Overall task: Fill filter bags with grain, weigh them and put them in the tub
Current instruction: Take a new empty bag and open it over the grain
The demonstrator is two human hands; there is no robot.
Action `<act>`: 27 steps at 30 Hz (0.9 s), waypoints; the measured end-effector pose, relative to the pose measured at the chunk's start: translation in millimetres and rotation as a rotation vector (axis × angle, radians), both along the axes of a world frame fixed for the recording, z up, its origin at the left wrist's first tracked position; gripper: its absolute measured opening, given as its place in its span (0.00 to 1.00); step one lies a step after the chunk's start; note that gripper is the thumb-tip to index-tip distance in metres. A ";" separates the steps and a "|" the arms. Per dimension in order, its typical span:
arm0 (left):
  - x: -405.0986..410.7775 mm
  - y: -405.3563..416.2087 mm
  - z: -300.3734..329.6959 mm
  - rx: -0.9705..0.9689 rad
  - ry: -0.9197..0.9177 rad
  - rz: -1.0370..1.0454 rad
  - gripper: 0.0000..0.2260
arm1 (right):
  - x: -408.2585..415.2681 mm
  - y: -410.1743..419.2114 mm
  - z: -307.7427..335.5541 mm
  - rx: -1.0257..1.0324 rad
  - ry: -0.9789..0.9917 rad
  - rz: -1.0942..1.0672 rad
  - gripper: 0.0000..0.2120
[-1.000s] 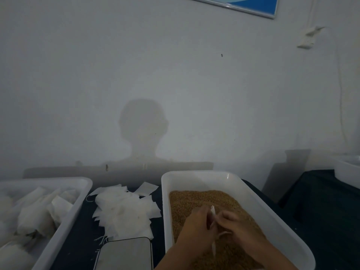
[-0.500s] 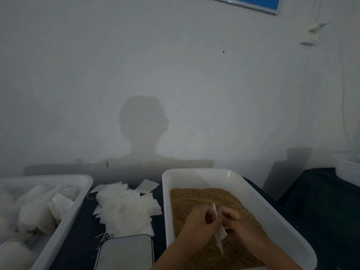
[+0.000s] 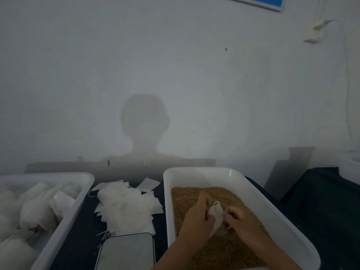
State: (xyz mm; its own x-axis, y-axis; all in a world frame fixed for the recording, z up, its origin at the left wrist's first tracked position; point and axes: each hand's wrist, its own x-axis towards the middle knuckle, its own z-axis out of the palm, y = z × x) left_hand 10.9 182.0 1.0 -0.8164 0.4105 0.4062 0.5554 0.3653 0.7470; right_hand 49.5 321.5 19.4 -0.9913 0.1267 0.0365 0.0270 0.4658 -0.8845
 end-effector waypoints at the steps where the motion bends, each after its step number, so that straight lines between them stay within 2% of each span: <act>1: -0.7 0.2 -0.3 -0.057 0.056 0.026 0.13 | -0.5 0.0 0.1 0.037 -0.001 -0.008 0.12; 4: -1.2 1.2 -4.2 -0.184 0.192 0.084 0.08 | -1.0 0.5 -0.7 0.034 -0.024 -0.034 0.12; 8: 1.8 3.8 -7.6 -0.310 0.222 0.086 0.15 | -1.7 2.9 -0.9 -0.031 -0.033 -0.073 0.13; 10: 1.4 3.3 -7.6 -0.373 0.261 0.108 0.15 | -2.6 4.4 -2.0 -0.026 -0.021 -0.113 0.12; 12: 1.7 2.2 -6.7 -0.350 0.294 0.167 0.12 | -5.4 7.6 -7.4 0.139 -0.003 -0.175 0.11; 15: 0.9 0.8 -4.3 -0.261 0.332 0.287 0.11 | -8.0 12.9 -16.0 0.513 -0.040 -0.217 0.05; 17: 1.7 -0.1 -2.2 -0.236 0.344 0.325 0.11 | -12.1 15.9 -24.8 0.719 -0.187 -0.155 0.15; 18: 2.5 -0.8 -1.3 -0.229 0.325 0.335 0.10 | -14.0 16.2 -28.9 0.779 -0.255 -0.116 0.20; 19: 3.7 -1.6 0.0 -0.218 0.299 0.345 0.09 | -15.4 15.3 -30.8 0.836 -0.289 -0.097 0.20; 21: 6.5 -3.4 3.3 -0.181 0.252 0.373 0.05 | -16.6 11.9 -31.7 0.964 -0.282 -0.088 0.14; 23: 8.5 -3.9 7.1 -0.133 0.202 0.391 0.06 | -17.8 12.0 -31.6 1.058 -0.273 -0.063 0.10; 27: 8.5 -7.7 11.8 -0.097 0.238 0.475 0.03 | -16.6 25.0 -14.6 1.034 -0.272 0.041 0.09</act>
State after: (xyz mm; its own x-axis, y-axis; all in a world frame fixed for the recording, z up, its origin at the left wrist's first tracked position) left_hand 19.4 174.3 12.8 -0.8112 0.0635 0.5812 0.4622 0.6785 0.5710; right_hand 32.9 346.5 4.8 -0.9851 0.1274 -0.1153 0.1313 0.9910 -0.0267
